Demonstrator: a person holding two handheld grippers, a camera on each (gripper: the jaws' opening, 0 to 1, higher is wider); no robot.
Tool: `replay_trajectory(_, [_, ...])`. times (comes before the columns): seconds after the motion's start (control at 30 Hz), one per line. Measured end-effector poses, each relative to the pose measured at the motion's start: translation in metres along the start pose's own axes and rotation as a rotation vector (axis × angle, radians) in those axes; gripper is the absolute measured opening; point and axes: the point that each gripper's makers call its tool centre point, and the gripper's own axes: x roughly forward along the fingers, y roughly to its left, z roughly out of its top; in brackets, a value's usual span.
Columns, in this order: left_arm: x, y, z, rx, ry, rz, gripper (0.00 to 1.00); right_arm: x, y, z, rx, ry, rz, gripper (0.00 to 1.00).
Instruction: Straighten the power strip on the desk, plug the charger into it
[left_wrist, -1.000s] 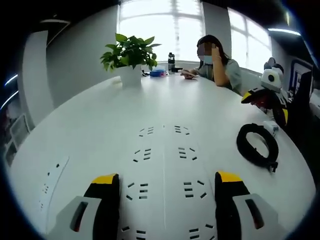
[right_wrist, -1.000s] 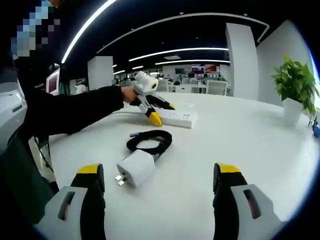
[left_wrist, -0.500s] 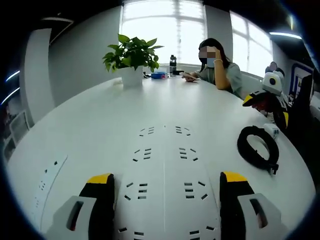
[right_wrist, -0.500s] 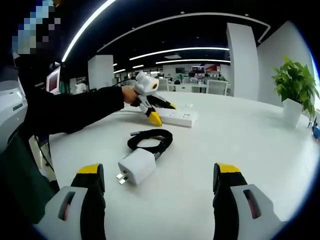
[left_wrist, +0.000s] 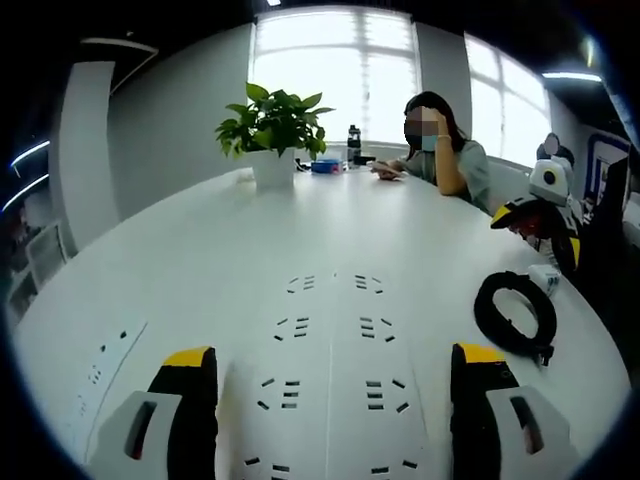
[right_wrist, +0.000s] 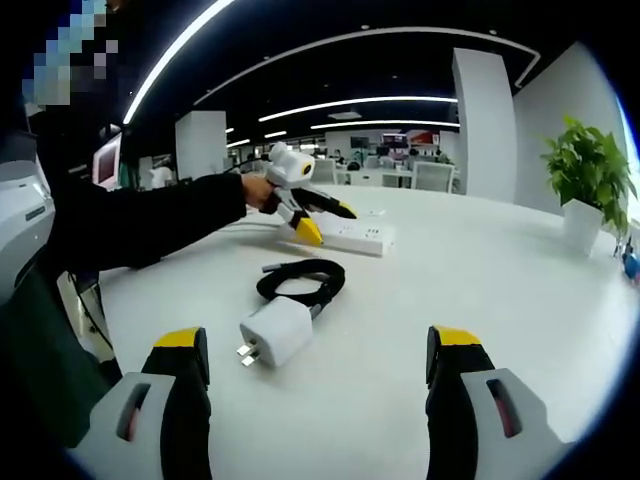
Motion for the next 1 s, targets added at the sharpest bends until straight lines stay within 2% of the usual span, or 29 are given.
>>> replay_trajectory(0.3, [-0.015,0.000,0.007,-0.029,-0.055,0.039,0.99,-0.001,0.003,0.003,-0.005,-0.008,0.003,0.90])
replay_trajectory(0.4, [-0.020,0.002,0.005,-0.044,-0.039,0.072,0.99,0.002,0.005,0.002,-0.004,-0.002,0.009,0.90])
replay_trajectory(0.73, [-0.030,-0.007,0.003,-0.055,-0.051,0.092,0.99,0.005,0.010,0.009,-0.016,-0.010,0.026,0.90])
replay_trajectory(1.0, [-0.040,-0.006,0.004,-0.052,-0.063,0.137,0.99,0.004,0.011,0.012,-0.027,-0.008,0.030,0.90])
